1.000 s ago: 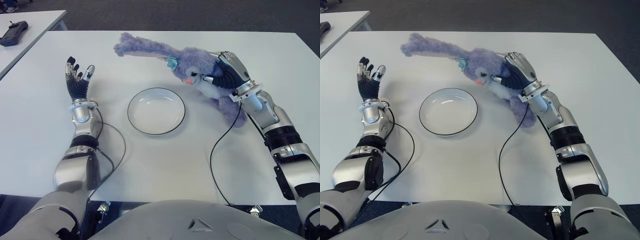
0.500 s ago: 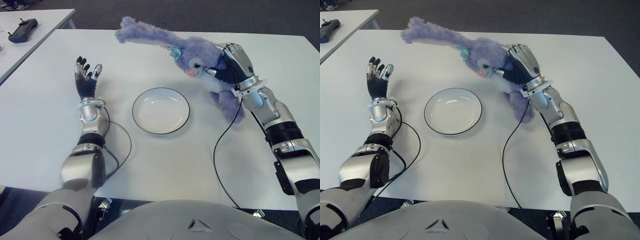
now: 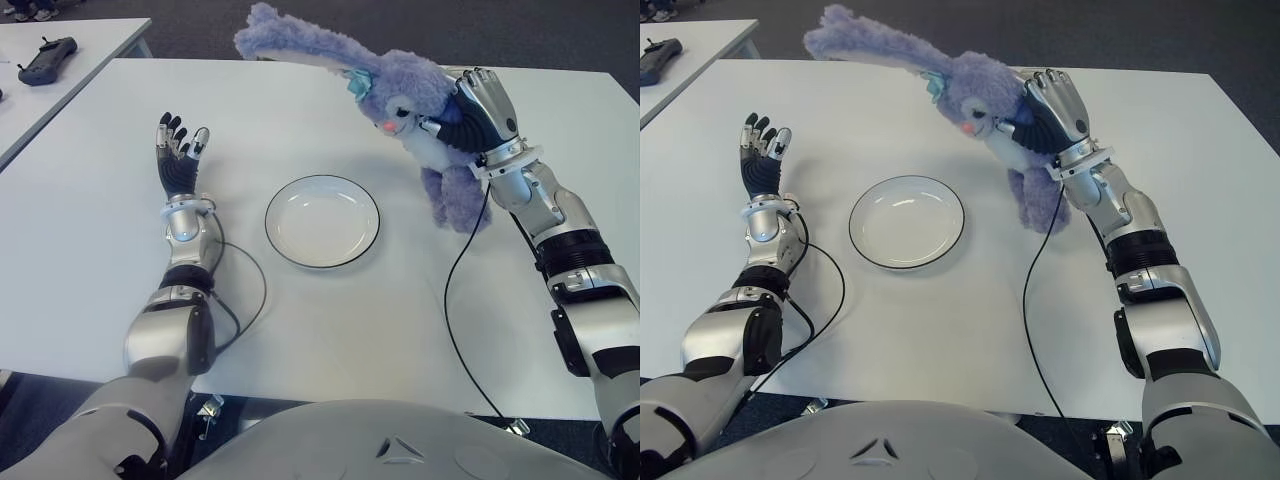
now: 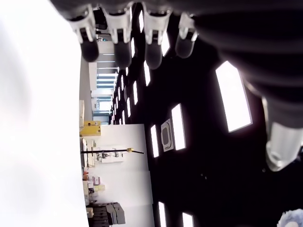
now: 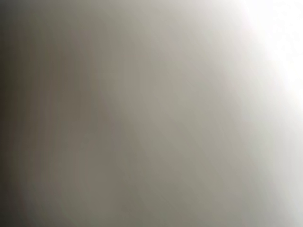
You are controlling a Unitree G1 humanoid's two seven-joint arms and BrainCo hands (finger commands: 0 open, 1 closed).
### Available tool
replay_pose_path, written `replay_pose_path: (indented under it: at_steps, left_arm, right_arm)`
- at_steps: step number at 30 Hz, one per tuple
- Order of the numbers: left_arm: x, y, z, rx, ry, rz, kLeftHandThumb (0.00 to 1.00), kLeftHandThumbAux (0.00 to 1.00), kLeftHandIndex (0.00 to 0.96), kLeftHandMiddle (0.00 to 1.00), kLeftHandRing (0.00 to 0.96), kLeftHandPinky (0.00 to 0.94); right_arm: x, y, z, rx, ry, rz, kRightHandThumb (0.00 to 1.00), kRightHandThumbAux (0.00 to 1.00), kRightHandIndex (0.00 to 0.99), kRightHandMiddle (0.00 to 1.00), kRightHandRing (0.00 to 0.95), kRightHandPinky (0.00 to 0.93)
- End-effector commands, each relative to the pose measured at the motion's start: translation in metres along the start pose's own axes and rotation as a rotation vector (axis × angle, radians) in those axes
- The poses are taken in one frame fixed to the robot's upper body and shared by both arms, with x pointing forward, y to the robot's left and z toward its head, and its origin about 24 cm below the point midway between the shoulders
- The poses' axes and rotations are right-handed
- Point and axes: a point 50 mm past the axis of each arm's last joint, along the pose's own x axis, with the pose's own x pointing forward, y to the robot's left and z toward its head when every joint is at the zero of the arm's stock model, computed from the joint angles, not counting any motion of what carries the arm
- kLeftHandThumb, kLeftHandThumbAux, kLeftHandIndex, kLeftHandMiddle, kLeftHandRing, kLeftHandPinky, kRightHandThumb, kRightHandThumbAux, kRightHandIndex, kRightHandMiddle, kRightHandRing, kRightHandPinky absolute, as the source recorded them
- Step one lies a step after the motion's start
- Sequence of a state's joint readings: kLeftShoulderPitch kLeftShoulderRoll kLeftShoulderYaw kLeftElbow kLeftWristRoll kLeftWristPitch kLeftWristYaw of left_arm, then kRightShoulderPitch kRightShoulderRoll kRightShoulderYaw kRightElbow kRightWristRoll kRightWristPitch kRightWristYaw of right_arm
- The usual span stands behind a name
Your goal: Put the doll into the plate.
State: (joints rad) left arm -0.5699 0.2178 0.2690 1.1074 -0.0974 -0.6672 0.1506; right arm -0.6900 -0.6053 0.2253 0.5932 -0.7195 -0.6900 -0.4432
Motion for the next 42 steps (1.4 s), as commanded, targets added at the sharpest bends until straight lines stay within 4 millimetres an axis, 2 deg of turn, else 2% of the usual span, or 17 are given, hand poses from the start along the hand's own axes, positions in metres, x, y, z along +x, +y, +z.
replay_pose_path:
  at_steps: [1, 7, 12, 29, 42]
  left_arm:
    - [-0.134, -0.020, -0.110, 0.033, 0.535, -0.091, 0.000, 0.529, 0.042, 0.107, 0.098, 0.080]
    - [-0.133, -0.020, -0.110, 0.048, 0.544, -0.095, 0.000, 0.544, 0.037, 0.105, 0.098, 0.082]
    - [-0.132, -0.022, -0.111, 0.054, 0.554, -0.097, 0.000, 0.547, 0.033, 0.103, 0.097, 0.084]
    - [-0.131, -0.025, -0.109, 0.052, 0.544, -0.087, 0.000, 0.543, 0.059, 0.125, 0.116, 0.104]
    - [-0.131, -0.027, -0.109, 0.053, 0.548, -0.084, 0.000, 0.526, 0.059, 0.124, 0.118, 0.107]
  right_arm:
    - [0.016, -0.011, 0.002, -0.039, -0.052, -0.052, 0.697, 0.719, 0.439, 0.840, 0.820, 0.804]
    - [0.028, -0.010, 0.013, -0.027, -0.107, -0.061, 0.699, 0.718, 0.439, 0.834, 0.816, 0.811]
    - [0.043, -0.010, 0.030, 0.016, -0.196, -0.097, 0.701, 0.718, 0.439, 0.834, 0.819, 0.826]
    - [0.054, -0.012, 0.050, 0.174, -0.335, -0.081, 0.706, 0.715, 0.439, 0.874, 0.851, 0.855]
    - [0.059, 0.000, 0.065, 0.233, -0.388, -0.033, 0.706, 0.716, 0.439, 0.881, 0.851, 0.853]
